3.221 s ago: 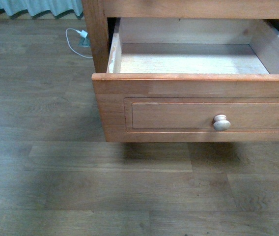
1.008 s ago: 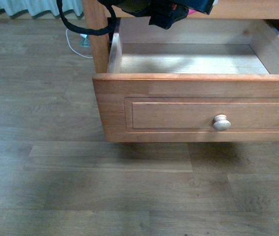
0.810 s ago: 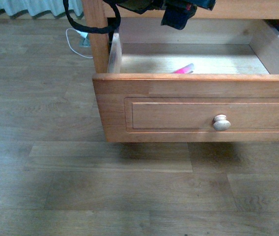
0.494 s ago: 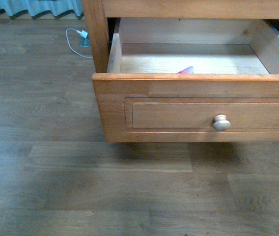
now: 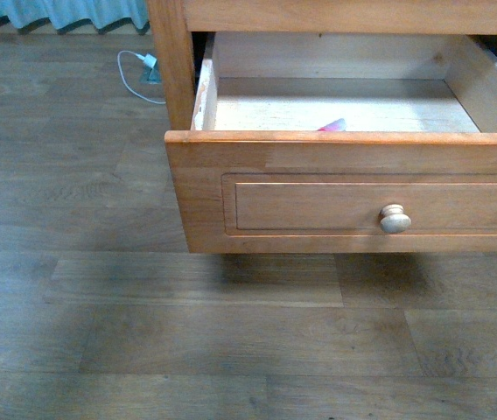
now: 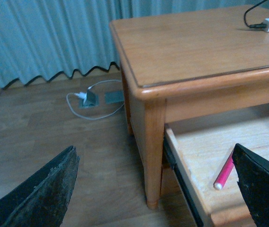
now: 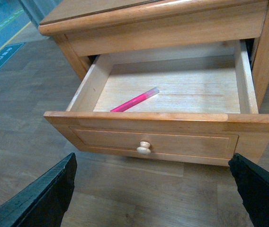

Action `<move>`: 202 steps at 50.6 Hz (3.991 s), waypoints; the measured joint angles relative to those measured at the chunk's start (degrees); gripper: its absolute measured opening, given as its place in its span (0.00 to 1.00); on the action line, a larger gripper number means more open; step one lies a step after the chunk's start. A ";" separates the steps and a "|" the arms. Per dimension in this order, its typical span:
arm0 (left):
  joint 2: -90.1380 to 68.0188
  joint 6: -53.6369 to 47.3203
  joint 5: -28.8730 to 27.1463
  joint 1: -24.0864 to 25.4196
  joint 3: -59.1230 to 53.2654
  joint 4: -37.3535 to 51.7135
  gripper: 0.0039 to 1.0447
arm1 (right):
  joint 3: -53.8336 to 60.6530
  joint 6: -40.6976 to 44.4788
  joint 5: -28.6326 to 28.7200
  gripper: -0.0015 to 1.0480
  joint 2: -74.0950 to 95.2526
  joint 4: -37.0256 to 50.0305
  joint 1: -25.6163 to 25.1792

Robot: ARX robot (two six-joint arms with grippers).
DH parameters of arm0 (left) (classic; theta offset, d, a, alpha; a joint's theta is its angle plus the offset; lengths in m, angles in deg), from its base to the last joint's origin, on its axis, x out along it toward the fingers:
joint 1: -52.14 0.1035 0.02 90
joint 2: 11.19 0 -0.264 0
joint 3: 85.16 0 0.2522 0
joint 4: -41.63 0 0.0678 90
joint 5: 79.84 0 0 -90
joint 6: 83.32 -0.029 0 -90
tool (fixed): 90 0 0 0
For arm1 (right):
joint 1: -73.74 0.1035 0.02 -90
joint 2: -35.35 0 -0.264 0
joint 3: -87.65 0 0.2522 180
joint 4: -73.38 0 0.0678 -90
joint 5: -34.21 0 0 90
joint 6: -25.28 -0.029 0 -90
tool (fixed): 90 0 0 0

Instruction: Place pink marker in drawer with both arms

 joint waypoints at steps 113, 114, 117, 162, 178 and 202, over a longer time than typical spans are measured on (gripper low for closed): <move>54.45 2.75 13.51 20.41 -27.65 -20.17 0.25 | 0.04 0.00 0.02 0.92 0.00 0.00 0.00; 54.45 2.75 13.51 20.41 -27.65 -20.17 0.28 | 0.04 0.00 0.02 0.92 0.00 0.00 0.00; 54.45 2.75 13.51 20.41 -27.65 -20.17 0.38 | 0.07 0.04 -0.24 0.92 -0.02 0.09 0.04; 54.45 2.73 13.49 20.41 -27.65 -20.17 0.94 | -13.86 -1.01 -20.06 0.92 37.68 -4.81 22.47; 54.45 2.73 13.49 20.41 -27.65 -20.17 0.94 | -20.09 -0.59 -27.08 0.92 50.75 1.05 25.27; 54.45 2.73 13.49 20.41 -27.65 -20.17 0.94 | -25.38 1.42 -31.06 0.92 63.80 7.32 21.92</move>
